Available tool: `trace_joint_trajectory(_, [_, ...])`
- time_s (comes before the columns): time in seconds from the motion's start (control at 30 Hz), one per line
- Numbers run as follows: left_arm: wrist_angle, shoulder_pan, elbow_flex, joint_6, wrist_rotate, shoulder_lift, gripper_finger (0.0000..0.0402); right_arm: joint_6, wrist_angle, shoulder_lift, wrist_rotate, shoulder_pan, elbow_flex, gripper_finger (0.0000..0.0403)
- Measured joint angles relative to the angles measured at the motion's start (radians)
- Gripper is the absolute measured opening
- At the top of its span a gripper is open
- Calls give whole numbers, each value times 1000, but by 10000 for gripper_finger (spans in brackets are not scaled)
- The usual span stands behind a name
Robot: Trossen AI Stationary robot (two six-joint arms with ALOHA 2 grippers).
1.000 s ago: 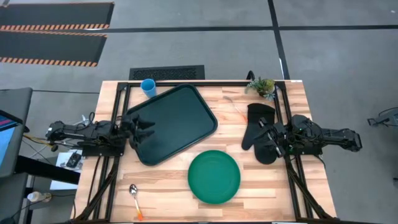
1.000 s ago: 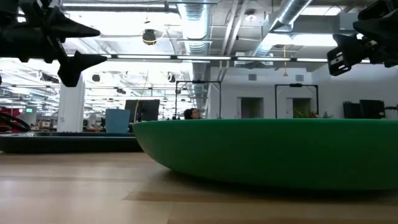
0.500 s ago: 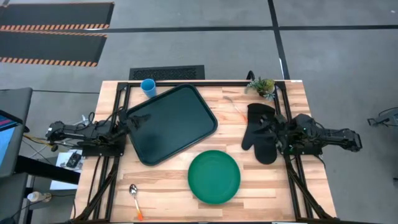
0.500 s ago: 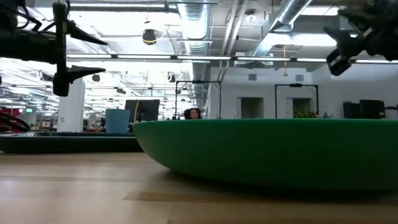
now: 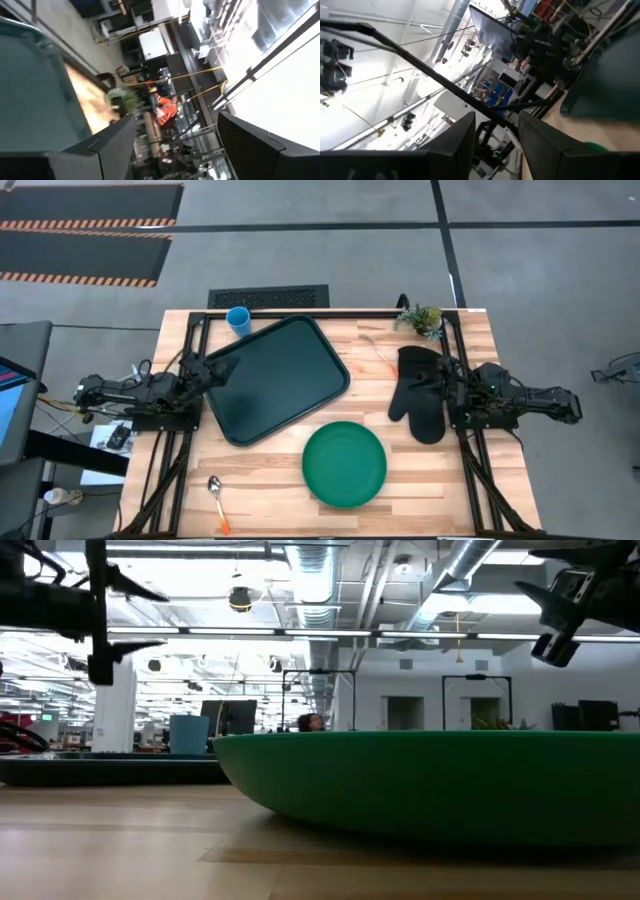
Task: Pick and place plate/cup/fork/spoon on tray
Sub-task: Put the blue cup on the black serving tray
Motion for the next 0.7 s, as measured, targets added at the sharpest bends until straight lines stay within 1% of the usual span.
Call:
trace_joint_trajectory(0.1, [47, 0, 73, 72, -1, 41, 270, 3, 0, 0, 0, 0, 0, 175])
trace_joint_trajectory(0.17, [44, 0, 154, 121, -15, 102, 270, -1, -1, 0, 0, -5, 0, 175])
trace_joint_trajectory(0.23, [-5, 0, 249, 161, -39, 196, 270, 1, 2, 0, 22, -13, 0, 175])
trace_joint_trajectory(0.3, [-95, 1, 366, 177, -73, 300, 270, 0, 3, 0, 65, -21, 0, 175])
trace_joint_trajectory(0.4, [-334, 25, 567, 149, -117, 469, 270, -39, 3, 0, 111, -33, 0, 175])
trace_joint_trajectory(0.5, [-649, 86, 783, 36, -135, 639, 270, -58, -5, 0, 138, -46, 0, 175])
trace_joint_trajectory(0.57, [-891, 152, 925, -71, -127, 753, 270, -61, -22, 0, 154, -58, 0, 175])
trace_joint_trajectory(0.63, [-1133, 240, 1046, -178, -99, 860, 270, -61, -47, 0, 158, -71, 0, 175])
trace_joint_trajectory(0.7, [-1330, 350, 1135, -219, -53, 956, 270, -61, -66, 0, 158, -86, 0, 175])
